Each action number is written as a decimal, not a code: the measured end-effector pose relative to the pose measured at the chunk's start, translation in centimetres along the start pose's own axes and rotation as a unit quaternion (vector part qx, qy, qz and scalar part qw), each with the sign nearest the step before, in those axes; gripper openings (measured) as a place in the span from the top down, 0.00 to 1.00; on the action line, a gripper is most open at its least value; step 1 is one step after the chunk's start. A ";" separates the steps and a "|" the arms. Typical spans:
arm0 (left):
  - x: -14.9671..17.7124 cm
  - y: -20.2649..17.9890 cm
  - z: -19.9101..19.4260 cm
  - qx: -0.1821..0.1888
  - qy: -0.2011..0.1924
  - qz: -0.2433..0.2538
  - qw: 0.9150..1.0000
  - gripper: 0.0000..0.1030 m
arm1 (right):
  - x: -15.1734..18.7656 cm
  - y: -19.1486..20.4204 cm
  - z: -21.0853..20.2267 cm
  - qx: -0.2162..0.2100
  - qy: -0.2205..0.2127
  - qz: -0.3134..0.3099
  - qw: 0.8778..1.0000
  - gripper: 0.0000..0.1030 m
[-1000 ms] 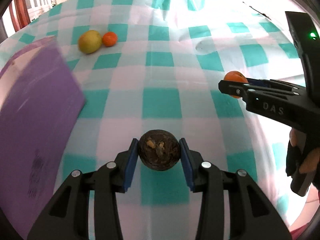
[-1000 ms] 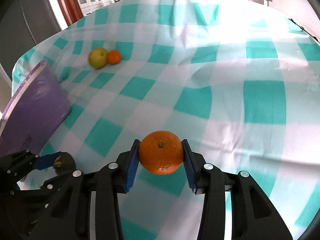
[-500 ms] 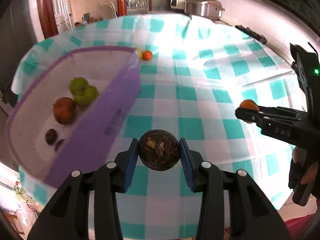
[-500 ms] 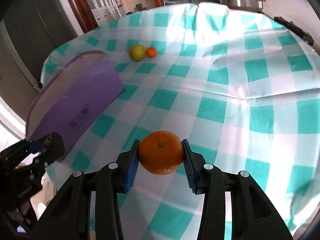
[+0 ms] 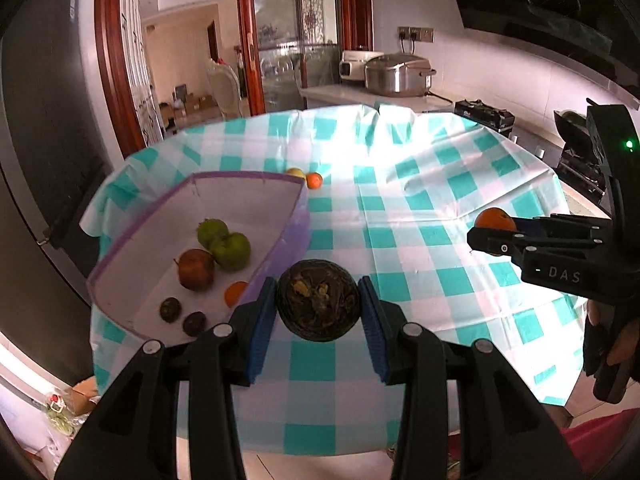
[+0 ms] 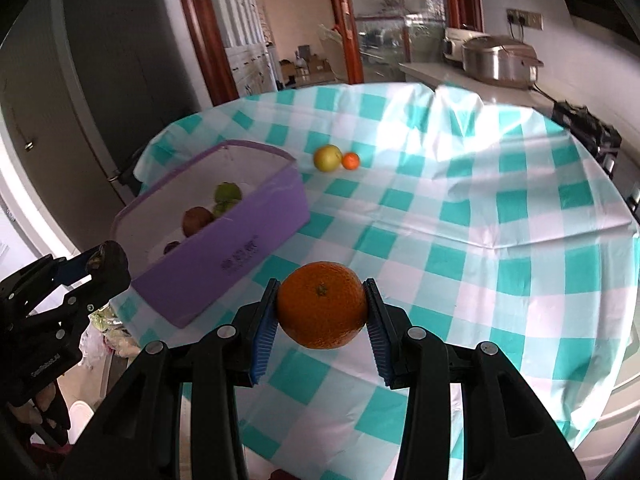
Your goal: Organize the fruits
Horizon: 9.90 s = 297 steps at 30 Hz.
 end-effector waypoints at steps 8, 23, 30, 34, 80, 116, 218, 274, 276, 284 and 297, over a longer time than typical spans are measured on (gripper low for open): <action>0.9 2.7 -3.1 -0.016 -0.025 -0.014 0.999 0.60 | 0.1 3.7 -1.1 -0.003 -0.005 -0.031 0.999 0.60; 2.4 8.6 -0.9 -0.023 -0.001 -0.106 0.994 0.60 | -1.6 8.9 1.0 -0.035 0.015 -0.115 0.993 0.60; 2.5 13.7 3.3 -0.040 0.041 -0.183 0.981 0.60 | -5.1 9.9 5.6 -0.057 0.044 -0.135 0.988 0.60; 2.1 15.6 6.9 -0.041 0.078 -0.216 0.972 0.60 | -8.7 11.2 8.0 -0.068 0.050 -0.153 0.985 0.60; -2.1 16.0 18.6 -0.085 0.195 -0.179 0.961 0.07 | -21.5 -6.7 25.0 0.041 0.039 -0.042 0.998 0.30; -22.9 5.0 46.1 0.053 0.405 -0.049 0.912 0.02 | -18.6 -13.9 30.0 0.028 0.047 -0.052 0.997 0.64; 1.3 15.0 3.2 -0.020 0.105 -0.198 0.974 0.38 | -7.5 18.2 5.2 -0.089 0.022 -0.214 0.973 0.63; 0.3 25.2 15.9 -0.151 0.197 -0.207 0.946 0.11 | -14.1 13.4 23.6 0.027 0.177 -0.222 0.959 0.21; -0.2 24.9 14.8 -0.153 0.178 -0.199 0.951 0.10 | -14.0 13.1 22.6 0.024 0.175 -0.206 0.963 0.18; -1.8 23.2 9.8 -0.154 0.116 -0.174 0.966 0.02 | -13.2 14.1 18.6 0.008 0.150 -0.185 0.971 0.16; -0.1 23.7 5.2 -0.186 0.125 -0.266 0.938 0.02 | -11.6 16.5 15.0 -0.048 0.154 -0.143 0.977 0.16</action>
Point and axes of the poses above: each gripper's, at about its wrist camera, not at the fingertips, and z roughly the way its jaws point, y to its left, x to its underside, the point moved 10 cm from there along z, roughly the way its jaws point, and after that the axes turned 10 degrees about y, right-handed, at the moved point
